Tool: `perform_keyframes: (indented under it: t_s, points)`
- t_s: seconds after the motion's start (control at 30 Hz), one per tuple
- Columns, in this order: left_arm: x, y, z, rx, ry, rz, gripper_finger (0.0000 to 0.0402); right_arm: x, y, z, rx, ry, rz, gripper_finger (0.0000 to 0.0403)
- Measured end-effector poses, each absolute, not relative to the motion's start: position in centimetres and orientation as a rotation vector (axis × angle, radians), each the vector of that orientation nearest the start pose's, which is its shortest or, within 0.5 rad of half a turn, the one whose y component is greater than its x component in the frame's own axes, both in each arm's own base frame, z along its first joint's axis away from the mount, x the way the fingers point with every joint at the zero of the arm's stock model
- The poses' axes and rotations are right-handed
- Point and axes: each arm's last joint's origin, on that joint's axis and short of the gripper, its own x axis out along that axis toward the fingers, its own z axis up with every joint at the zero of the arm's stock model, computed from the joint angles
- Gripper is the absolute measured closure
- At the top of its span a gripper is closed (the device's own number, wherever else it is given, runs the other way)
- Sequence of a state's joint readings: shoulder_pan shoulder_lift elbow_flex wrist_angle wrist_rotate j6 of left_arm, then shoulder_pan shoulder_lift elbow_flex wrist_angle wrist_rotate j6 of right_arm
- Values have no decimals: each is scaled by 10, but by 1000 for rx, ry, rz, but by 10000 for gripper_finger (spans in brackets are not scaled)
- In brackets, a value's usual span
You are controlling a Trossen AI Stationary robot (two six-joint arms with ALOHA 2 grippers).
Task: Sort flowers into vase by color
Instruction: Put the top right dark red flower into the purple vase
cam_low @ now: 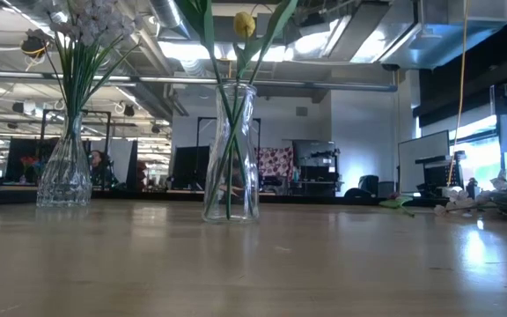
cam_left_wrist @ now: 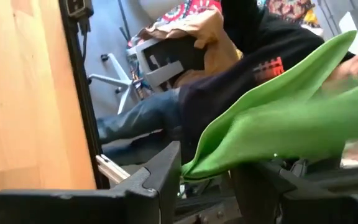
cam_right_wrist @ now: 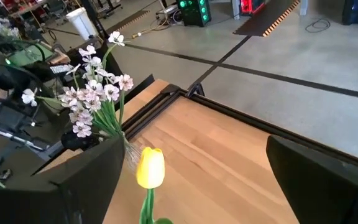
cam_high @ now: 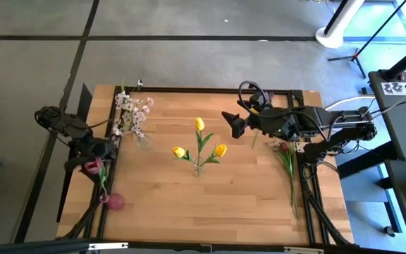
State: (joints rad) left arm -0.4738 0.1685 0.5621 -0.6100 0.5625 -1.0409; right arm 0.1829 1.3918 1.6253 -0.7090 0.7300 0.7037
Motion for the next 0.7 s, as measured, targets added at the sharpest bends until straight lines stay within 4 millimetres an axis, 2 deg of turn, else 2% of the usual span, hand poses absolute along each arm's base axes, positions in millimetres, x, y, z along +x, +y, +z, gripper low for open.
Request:
perform_keyframes:
  t_s: [0.43,0.7]
  points:
    - [42,-41,276,-1136,928,-785,272,276,32,437,440,256,-615,13]
    - [43,-41,276,-1202,946,-738,229,276,32,437,359,280,-603,13]
